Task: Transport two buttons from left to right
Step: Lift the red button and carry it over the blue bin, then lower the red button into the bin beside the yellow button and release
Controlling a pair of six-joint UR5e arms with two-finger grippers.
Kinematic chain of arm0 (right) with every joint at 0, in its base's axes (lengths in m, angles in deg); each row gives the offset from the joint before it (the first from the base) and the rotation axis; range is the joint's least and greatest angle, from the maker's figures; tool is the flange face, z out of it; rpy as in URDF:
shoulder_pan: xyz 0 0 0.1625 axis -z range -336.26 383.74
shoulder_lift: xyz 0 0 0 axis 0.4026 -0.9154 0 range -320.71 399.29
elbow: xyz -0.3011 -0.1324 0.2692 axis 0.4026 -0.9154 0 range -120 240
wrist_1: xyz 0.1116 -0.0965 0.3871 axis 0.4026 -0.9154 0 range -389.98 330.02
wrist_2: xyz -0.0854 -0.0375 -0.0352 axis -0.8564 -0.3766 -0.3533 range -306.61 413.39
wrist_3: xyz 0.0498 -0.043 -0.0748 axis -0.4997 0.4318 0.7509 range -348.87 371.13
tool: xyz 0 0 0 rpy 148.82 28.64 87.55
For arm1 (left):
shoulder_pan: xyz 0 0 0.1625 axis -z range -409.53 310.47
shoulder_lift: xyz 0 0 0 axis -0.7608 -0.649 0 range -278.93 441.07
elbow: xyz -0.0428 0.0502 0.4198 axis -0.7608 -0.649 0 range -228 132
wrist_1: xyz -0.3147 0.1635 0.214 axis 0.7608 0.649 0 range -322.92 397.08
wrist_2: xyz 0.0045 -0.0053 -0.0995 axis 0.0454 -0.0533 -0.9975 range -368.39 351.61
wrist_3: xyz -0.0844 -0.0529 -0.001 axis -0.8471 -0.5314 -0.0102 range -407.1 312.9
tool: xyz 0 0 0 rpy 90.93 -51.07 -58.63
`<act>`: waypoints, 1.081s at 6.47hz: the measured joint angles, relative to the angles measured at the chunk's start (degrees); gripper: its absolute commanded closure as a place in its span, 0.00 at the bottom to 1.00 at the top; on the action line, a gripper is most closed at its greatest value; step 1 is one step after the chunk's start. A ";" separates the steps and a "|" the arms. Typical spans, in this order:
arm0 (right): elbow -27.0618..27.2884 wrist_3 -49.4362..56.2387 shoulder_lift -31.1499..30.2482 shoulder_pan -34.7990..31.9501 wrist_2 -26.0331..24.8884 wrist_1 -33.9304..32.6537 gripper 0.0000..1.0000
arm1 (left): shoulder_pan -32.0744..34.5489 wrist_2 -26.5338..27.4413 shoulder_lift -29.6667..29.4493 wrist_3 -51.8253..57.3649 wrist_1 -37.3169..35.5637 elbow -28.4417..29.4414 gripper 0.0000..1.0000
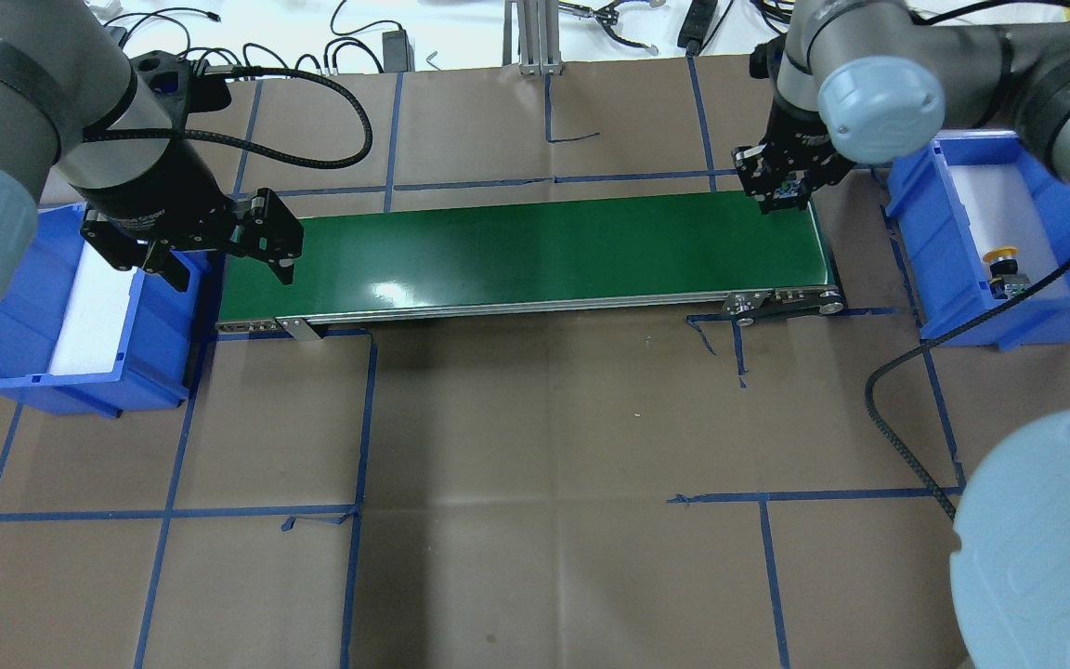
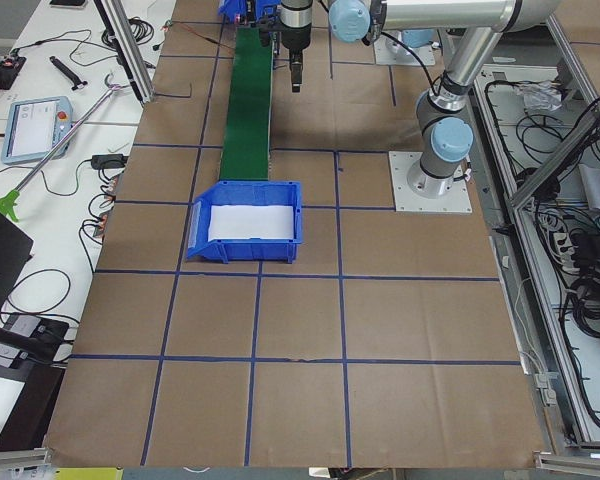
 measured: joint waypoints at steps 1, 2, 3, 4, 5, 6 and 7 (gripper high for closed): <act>-1.94 4.18 -1.14 4.02 -0.17 1.34 0.95 | 0.00 0.01 0.01 0.00 0.00 0.00 0.00; -3.50 9.46 -1.80 8.77 -0.17 1.89 0.95 | 0.00 0.02 0.02 0.02 0.00 0.00 0.00; -4.88 15.19 -1.75 13.22 -0.20 2.05 0.95 | 0.00 0.02 0.02 0.04 0.00 -0.02 0.00; -5.59 19.32 -1.13 16.67 -0.29 1.97 0.95 | 0.00 0.02 0.02 0.04 0.00 -0.03 0.00; -5.58 21.55 0.26 18.98 -0.35 1.70 0.95 | 0.00 0.04 0.02 0.06 0.00 -0.03 0.00; -5.60 23.42 2.21 20.90 -0.34 1.25 0.95 | 0.00 0.06 0.02 0.08 0.02 -0.03 0.00; -5.54 25.01 4.28 22.73 -0.16 0.30 0.95 | 0.00 0.06 0.01 0.09 0.04 -0.06 0.00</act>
